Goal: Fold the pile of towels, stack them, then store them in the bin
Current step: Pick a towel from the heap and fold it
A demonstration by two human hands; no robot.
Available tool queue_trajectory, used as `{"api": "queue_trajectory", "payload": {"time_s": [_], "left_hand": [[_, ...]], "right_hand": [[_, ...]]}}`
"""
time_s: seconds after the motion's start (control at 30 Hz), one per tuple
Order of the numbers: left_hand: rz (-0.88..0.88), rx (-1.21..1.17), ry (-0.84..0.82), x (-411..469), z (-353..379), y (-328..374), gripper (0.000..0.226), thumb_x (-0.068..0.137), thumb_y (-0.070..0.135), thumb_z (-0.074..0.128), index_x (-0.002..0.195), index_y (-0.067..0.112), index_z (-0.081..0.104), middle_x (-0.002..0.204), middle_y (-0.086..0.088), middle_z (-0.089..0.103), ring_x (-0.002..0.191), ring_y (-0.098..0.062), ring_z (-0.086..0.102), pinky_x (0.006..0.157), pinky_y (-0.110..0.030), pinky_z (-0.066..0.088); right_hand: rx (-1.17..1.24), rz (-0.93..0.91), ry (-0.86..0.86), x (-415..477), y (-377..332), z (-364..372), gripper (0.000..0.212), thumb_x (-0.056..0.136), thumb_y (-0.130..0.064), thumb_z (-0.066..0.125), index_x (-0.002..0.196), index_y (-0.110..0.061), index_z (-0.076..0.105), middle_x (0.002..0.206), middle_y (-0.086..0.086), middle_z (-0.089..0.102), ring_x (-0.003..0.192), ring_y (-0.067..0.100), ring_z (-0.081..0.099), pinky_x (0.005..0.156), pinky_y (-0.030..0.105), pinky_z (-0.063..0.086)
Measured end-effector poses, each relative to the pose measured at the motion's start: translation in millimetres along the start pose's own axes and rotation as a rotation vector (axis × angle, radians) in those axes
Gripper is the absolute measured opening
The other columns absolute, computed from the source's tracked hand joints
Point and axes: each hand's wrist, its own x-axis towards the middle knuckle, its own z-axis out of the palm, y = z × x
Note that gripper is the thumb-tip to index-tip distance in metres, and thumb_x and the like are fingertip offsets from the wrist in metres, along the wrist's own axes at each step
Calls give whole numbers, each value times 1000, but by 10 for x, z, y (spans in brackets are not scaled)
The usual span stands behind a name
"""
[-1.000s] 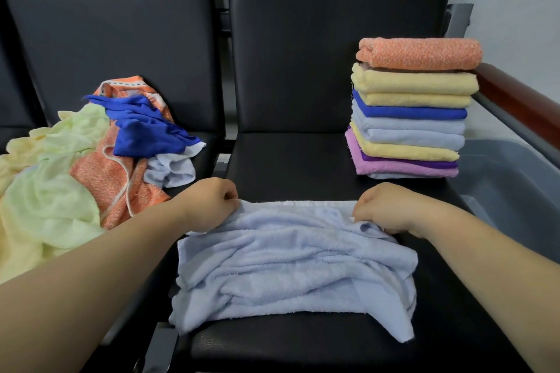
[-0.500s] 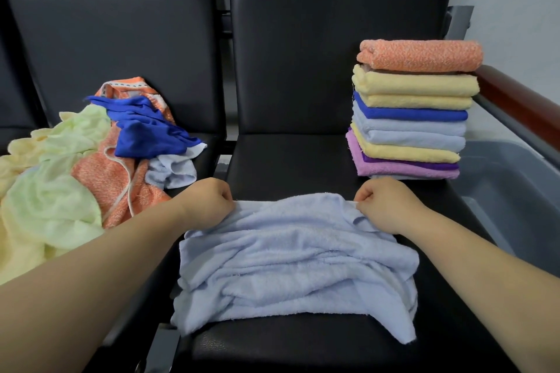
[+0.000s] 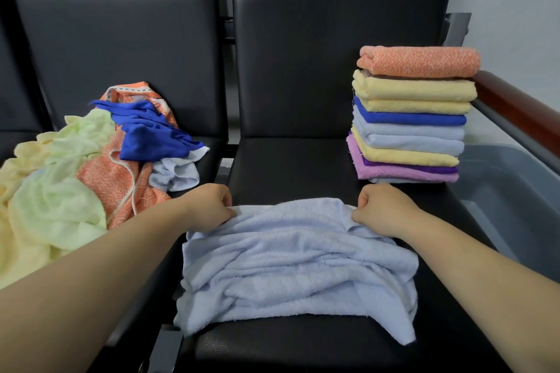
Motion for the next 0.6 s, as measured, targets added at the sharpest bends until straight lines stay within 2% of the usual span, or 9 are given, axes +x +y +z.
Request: {"api": "queue_trajectory", "payload": {"time_s": [0.13, 0.27, 0.37, 0.43, 0.5, 0.6], "left_hand": [[83, 31, 38, -33, -66, -42, 20, 96, 38, 62, 86, 22, 53, 84, 6, 61, 72, -11, 51, 62, -26, 40], [109, -17, 83, -102, -194, -64, 29, 91, 38, 70, 82, 21, 49, 76, 6, 56, 66, -11, 47, 61, -27, 38], [108, -14, 151, -169, -272, -102, 34, 88, 39, 74, 79, 19, 47, 73, 4, 53, 63, -12, 44, 58, -27, 35], [109, 9, 171, -226, -305, -131, 32, 88, 41, 74, 79, 20, 51, 75, 6, 55, 64, -11, 46, 57, -25, 35], [107, 12, 167, -281, -327, -162, 29, 87, 42, 75, 79, 23, 54, 78, 7, 57, 67, -10, 48, 59, -24, 36], [99, -30, 149, -352, -360, -190, 25, 84, 40, 78, 79, 26, 58, 77, 9, 59, 68, -9, 51, 60, -24, 38]], "right_hand": [[18, -17, 22, -32, 26, -17, 15, 97, -23, 60, 85, -15, 55, 80, 3, 57, 70, 16, 48, 64, 31, 39], [2, -46, 76, -72, 59, -50, 14, 97, -22, 57, 85, -18, 53, 82, 1, 58, 70, 17, 47, 62, 30, 38], [-21, -67, 122, -107, 63, -85, 12, 99, -24, 59, 87, -23, 57, 85, -1, 63, 74, 16, 56, 65, 31, 45], [-45, -61, 155, -134, 57, -110, 23, 99, -21, 57, 77, -24, 57, 76, -3, 60, 68, 15, 54, 61, 29, 45], [-37, -34, 192, -185, 50, -120, 34, 99, -16, 55, 66, -23, 51, 66, -2, 52, 59, 14, 44, 55, 28, 36], [15, 5, 255, -246, 63, -121, 31, 97, -18, 57, 65, -19, 53, 65, 0, 53, 58, 16, 43, 53, 30, 34]]}}
